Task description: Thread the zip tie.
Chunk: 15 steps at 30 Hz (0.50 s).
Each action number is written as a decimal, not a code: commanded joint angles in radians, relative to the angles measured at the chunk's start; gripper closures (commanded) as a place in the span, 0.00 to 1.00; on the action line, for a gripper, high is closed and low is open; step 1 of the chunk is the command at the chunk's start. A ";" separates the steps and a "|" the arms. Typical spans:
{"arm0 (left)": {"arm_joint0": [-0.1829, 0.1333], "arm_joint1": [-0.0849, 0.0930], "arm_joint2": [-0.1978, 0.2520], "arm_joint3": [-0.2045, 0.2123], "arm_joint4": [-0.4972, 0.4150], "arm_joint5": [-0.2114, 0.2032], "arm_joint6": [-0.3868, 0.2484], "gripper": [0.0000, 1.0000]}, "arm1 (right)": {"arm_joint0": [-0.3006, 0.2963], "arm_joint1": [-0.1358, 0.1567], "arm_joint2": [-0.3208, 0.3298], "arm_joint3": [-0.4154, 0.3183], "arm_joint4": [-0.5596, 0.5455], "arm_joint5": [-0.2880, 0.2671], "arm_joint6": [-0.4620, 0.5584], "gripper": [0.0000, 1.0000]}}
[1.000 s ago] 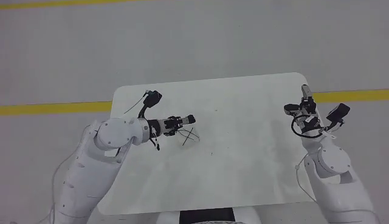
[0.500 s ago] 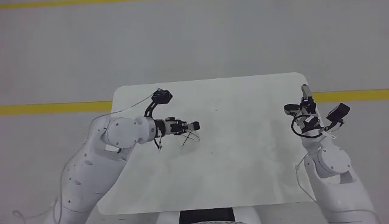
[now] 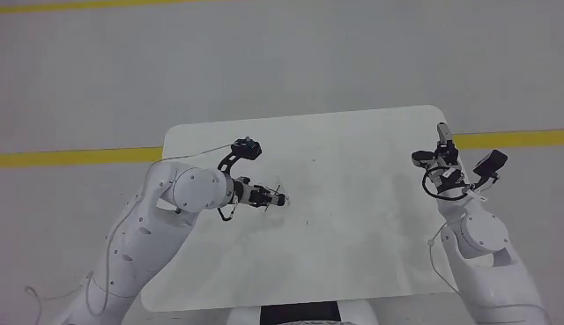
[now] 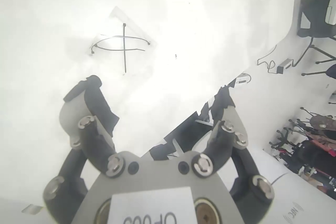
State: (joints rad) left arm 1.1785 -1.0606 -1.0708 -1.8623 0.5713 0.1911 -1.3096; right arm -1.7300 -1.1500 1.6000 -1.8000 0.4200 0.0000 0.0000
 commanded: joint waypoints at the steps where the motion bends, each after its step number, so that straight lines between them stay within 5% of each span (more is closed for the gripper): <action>1: -0.015 0.002 0.032 -0.012 0.064 -0.048 -0.023 0.00 | 0.000 0.000 0.000 0.000 0.000 0.000 0.000 0.00; 7: -0.139 -0.006 0.192 0.089 0.171 -0.069 -0.080 0.00 | 0.000 0.000 0.000 0.000 0.000 0.000 0.000 0.00; 9: -0.181 -0.006 0.254 0.150 0.177 -0.042 -0.080 0.00 | 0.000 0.000 0.000 0.000 0.000 0.000 0.000 0.00; 11: -0.226 -0.008 0.290 0.154 0.195 -0.011 -0.080 0.00 | 0.000 0.000 0.000 0.000 0.000 0.000 0.000 0.00; 15: -0.226 -0.008 0.290 0.154 0.195 -0.011 -0.080 0.00 | 0.000 0.000 0.000 0.000 0.000 0.000 0.000 0.00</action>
State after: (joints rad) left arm 0.9509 -1.0691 -0.7802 -1.7085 0.7666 0.1811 -1.3899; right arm -1.7300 -1.1500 1.6000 -1.8000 0.4200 0.0000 0.0000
